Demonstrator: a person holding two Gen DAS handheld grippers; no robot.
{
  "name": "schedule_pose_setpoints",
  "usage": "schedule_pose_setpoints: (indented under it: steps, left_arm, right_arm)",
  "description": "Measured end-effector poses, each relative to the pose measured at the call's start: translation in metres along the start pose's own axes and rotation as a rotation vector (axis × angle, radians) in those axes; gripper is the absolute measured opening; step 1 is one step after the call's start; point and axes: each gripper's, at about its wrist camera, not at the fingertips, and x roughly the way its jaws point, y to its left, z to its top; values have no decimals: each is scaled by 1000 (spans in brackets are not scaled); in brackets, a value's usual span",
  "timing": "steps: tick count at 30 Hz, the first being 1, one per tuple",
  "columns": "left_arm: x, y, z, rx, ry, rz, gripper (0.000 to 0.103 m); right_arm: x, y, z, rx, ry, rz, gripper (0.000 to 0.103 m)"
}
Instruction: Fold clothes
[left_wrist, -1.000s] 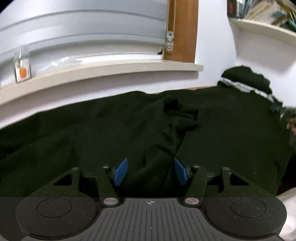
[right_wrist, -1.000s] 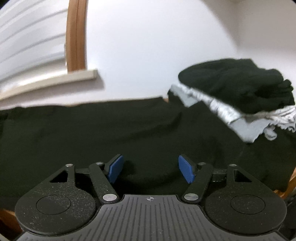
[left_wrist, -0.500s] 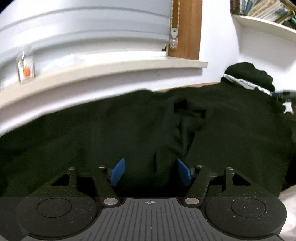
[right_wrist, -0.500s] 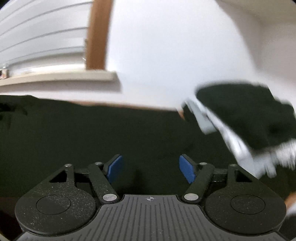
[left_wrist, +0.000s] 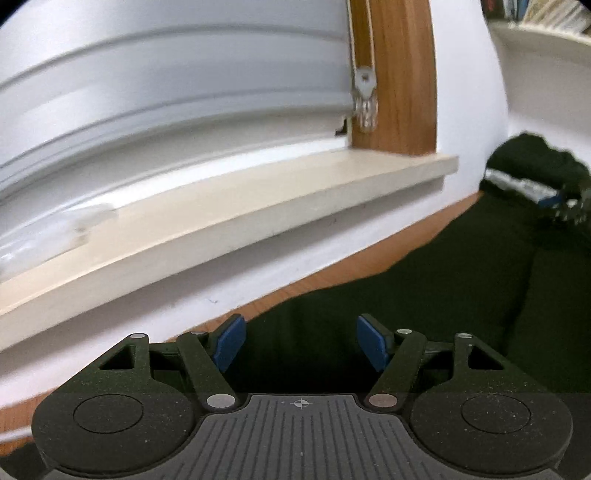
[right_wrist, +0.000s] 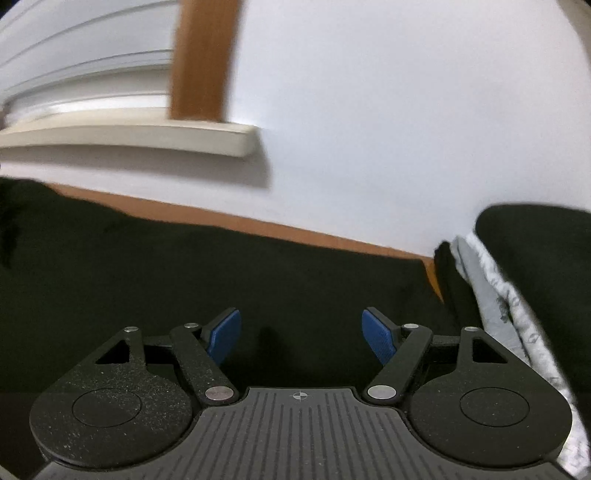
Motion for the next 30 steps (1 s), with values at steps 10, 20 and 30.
schedule_pose_setpoints:
  steps: [10, 20, 30]
  left_arm:
    - [39, 27, 3, -29, 32, -61, 70]
    - [52, 43, -9, -117, 34, -147, 65]
    - [39, 49, -14, -157, -58, -143, 5]
  right_arm:
    - [50, -29, 23, 74, 35, -3, 76]
    - [81, -19, 22, 20, 19, 117, 78]
    - [82, -26, 21, 58, 28, 134, 81]
